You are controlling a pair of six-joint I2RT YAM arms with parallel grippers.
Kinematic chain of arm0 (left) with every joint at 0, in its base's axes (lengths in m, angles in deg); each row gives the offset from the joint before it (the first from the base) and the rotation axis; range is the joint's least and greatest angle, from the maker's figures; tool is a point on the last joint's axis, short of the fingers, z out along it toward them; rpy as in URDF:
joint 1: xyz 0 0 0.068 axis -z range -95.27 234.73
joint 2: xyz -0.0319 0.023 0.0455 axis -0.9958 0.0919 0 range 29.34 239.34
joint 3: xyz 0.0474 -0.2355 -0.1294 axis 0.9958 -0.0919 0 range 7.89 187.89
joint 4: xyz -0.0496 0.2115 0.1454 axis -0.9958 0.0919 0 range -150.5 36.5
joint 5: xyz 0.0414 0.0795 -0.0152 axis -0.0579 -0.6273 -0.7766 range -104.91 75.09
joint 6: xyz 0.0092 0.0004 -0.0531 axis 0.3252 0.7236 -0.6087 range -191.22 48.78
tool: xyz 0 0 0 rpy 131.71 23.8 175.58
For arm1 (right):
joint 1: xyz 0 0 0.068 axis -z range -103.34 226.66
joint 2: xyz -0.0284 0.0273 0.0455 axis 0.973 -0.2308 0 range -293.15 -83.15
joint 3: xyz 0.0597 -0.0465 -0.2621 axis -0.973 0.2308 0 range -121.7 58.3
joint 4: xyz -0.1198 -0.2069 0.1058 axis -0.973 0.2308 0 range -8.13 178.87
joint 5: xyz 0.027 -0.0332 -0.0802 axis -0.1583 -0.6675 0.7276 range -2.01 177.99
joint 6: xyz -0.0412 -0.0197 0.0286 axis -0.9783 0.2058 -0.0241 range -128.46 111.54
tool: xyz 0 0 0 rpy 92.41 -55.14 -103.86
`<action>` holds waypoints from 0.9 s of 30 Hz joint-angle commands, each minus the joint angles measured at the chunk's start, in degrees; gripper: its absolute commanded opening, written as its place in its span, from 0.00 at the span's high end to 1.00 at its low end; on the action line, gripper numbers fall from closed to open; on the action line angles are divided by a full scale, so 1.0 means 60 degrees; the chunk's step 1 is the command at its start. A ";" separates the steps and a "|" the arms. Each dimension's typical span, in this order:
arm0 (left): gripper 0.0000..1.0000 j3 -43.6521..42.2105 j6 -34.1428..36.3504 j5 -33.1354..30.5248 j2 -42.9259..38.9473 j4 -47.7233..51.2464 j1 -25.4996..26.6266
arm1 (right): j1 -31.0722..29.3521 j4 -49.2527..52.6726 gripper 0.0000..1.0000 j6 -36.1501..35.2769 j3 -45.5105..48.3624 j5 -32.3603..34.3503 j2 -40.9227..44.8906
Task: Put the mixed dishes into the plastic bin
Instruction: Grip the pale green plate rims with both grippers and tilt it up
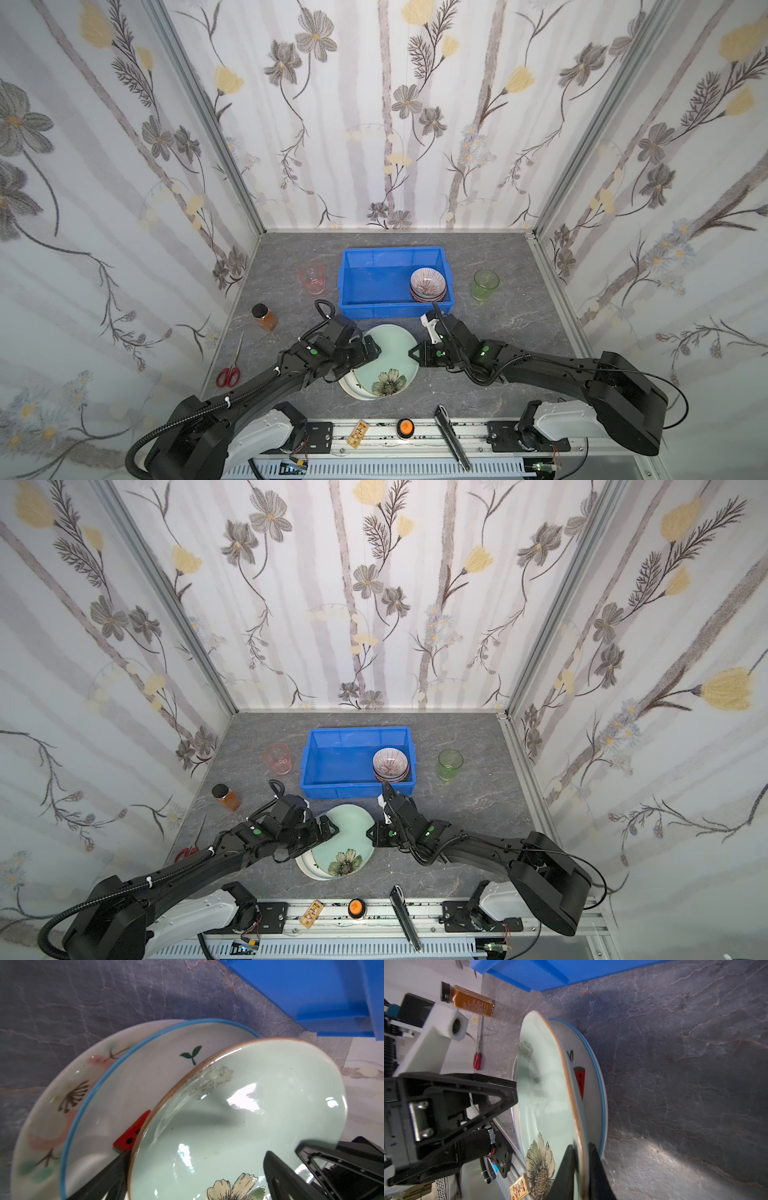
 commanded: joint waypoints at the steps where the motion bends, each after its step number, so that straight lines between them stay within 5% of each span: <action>1: 0.00 -0.0040 -0.0140 0.0325 -0.0063 -0.1016 0.0024 | -0.0012 -0.0511 0.97 0.0056 0.0015 -0.0316 0.0022; 18: 0.00 -0.0390 0.0648 0.0583 -0.1969 -0.1016 -0.0255 | 0.1300 -0.0552 1.00 0.0665 0.0958 -0.1528 0.1838; 27: 0.01 -0.0311 0.0928 0.1716 -0.2420 -0.1775 -0.0791 | 0.2365 -0.0693 1.00 0.0981 0.1351 -0.2863 0.3521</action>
